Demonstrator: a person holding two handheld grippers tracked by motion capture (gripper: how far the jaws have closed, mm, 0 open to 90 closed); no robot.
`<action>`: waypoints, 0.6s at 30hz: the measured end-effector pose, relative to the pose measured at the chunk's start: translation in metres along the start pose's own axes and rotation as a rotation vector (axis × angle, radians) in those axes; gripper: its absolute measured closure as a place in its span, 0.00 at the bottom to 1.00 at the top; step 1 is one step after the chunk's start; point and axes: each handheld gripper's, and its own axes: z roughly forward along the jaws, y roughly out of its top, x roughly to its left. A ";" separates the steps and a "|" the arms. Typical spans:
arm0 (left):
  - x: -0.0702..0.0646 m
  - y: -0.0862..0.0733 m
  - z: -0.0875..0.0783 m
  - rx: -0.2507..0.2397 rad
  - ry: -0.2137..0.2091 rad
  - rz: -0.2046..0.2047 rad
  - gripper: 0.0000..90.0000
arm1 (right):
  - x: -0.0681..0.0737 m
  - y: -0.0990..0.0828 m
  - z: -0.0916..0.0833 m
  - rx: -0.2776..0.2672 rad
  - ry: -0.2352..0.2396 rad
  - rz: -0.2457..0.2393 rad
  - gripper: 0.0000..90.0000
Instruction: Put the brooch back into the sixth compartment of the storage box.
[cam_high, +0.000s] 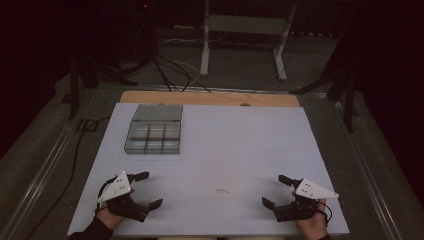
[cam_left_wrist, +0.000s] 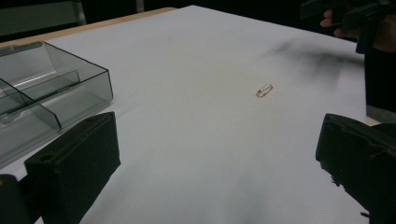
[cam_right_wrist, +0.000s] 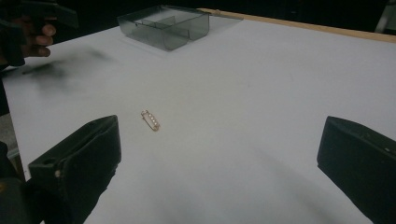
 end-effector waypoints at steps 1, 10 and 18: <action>0.000 0.000 0.000 0.004 -0.002 0.002 0.01 | 0.000 0.000 0.000 0.000 -0.002 0.001 0.00; -0.001 0.000 0.001 0.011 -0.013 -0.001 0.01 | -0.002 0.002 0.000 0.004 0.000 0.013 0.00; -0.002 0.000 0.001 0.015 -0.017 0.002 0.01 | -0.007 0.010 0.001 -0.005 0.006 0.026 0.00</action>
